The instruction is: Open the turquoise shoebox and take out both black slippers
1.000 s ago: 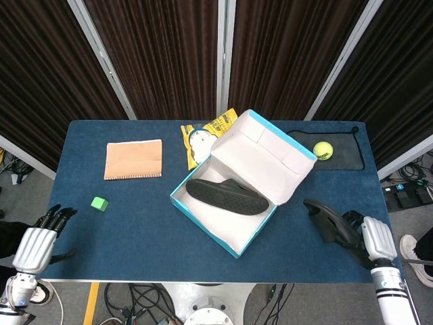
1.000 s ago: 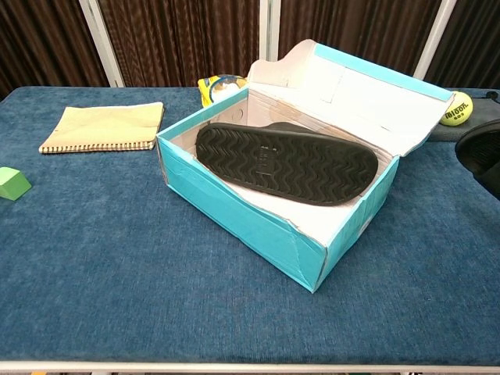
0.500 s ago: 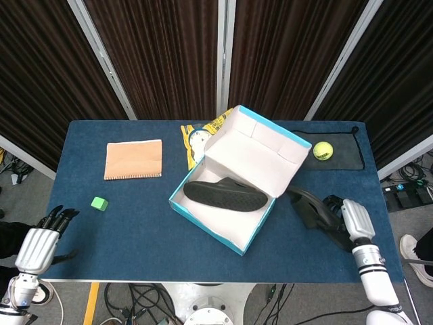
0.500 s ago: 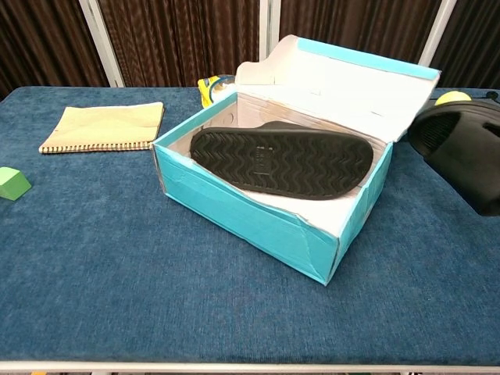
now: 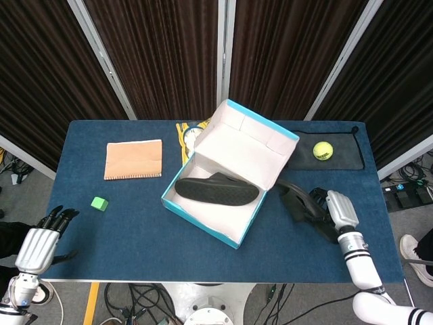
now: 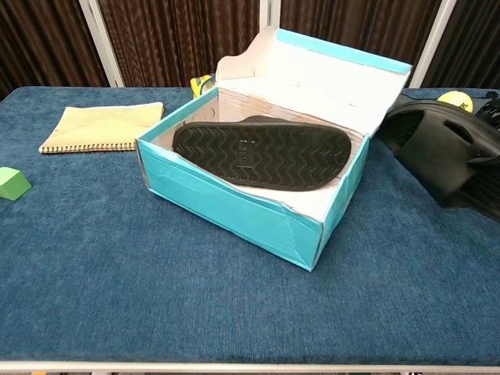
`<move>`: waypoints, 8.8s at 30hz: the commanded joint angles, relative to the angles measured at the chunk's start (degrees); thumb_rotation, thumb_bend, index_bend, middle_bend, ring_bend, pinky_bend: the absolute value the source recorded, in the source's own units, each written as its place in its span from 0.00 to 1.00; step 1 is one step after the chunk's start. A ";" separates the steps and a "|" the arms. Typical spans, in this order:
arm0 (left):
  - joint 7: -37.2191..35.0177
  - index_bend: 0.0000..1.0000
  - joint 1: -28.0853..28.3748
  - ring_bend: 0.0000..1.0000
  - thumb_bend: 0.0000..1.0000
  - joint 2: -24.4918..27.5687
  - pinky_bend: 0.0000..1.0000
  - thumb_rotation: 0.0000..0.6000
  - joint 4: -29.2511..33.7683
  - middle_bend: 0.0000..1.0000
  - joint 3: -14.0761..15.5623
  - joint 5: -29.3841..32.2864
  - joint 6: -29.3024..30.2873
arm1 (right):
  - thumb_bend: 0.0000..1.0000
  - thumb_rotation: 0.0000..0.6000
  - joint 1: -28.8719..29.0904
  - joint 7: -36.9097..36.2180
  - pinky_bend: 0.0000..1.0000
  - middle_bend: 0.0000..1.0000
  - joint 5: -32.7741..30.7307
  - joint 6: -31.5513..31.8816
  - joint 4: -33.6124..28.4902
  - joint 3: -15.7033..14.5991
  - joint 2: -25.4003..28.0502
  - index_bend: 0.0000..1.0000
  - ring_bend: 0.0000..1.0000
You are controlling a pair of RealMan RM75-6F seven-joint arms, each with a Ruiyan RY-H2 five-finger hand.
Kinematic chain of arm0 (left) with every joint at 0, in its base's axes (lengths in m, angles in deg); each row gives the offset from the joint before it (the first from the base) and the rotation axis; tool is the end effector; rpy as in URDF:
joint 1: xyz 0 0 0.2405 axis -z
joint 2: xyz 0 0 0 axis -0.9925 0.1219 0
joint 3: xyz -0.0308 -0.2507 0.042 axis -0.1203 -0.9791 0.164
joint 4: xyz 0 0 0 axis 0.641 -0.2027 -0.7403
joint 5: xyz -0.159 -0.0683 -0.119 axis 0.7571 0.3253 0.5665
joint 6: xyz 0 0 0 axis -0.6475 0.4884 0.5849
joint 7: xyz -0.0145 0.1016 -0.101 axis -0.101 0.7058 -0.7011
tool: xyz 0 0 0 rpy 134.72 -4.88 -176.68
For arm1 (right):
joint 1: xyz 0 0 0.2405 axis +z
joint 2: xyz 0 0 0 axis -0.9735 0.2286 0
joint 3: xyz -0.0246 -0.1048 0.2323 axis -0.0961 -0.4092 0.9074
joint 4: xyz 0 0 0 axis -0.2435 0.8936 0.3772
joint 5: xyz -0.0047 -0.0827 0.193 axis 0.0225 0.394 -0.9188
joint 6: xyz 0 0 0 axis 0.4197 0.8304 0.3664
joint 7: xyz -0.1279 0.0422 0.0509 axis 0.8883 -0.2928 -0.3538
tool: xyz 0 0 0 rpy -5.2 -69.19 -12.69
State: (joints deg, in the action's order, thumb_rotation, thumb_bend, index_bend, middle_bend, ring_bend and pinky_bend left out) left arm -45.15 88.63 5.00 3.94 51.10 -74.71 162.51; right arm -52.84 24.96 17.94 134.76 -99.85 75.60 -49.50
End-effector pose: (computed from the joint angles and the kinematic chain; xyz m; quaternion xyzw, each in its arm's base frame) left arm -0.3329 0.1676 0.1033 -0.6549 -0.3634 -0.3841 0.5399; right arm -0.2601 -0.2901 0.0655 0.5388 -0.5947 0.3816 0.4587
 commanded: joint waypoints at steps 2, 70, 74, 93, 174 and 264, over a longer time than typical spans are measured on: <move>-0.10 0.16 -0.01 0.08 0.01 0.05 0.29 1.00 -0.01 0.16 -0.01 0.06 0.00 | 0.10 1.00 0.37 -1.53 0.41 0.40 1.25 -2.89 -0.30 -0.90 1.80 0.34 0.24; -7.73 0.16 -1.22 0.08 0.01 1.90 0.29 1.00 -4.06 0.16 -1.71 2.74 1.59 | 0.11 1.00 37.23 43.75 0.20 0.26 -20.82 2.26 13.91 8.14 -31.20 0.24 0.08; -8.06 0.16 -1.27 0.08 0.01 1.87 0.29 1.00 -4.27 0.16 -1.72 2.80 1.55 | 0.12 1.00 38.81 46.41 0.22 0.28 -23.06 2.69 14.77 8.55 -32.13 0.26 0.11; -9.87 0.16 -1.54 0.08 0.01 1.96 0.29 1.00 -5.83 0.16 -1.68 2.97 1.48 | 0.14 1.00 44.49 49.34 0.23 0.29 -26.68 -0.83 25.38 9.28 -38.97 0.29 0.12; -9.89 0.16 -1.32 0.08 0.01 3.08 0.29 1.00 -5.43 0.16 -1.71 3.13 0.61 | 0.40 1.00 53.95 7.25 0.68 0.66 23.32 -3.98 42.80 8.41 -34.46 0.82 0.54; 1.17 0.16 0.27 0.08 0.01 2.62 0.29 1.00 3.08 0.16 -0.83 0.14 -0.59 | 0.07 1.00 -7.14 21.13 0.00 0.09 26.61 36.86 -5.23 -20.77 10.53 0.00 0.00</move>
State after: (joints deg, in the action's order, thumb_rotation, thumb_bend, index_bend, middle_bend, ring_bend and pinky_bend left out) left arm -44.21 88.84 7.65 6.82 50.38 -74.56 161.83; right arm -57.07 48.86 42.64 170.29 -107.44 56.82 -37.74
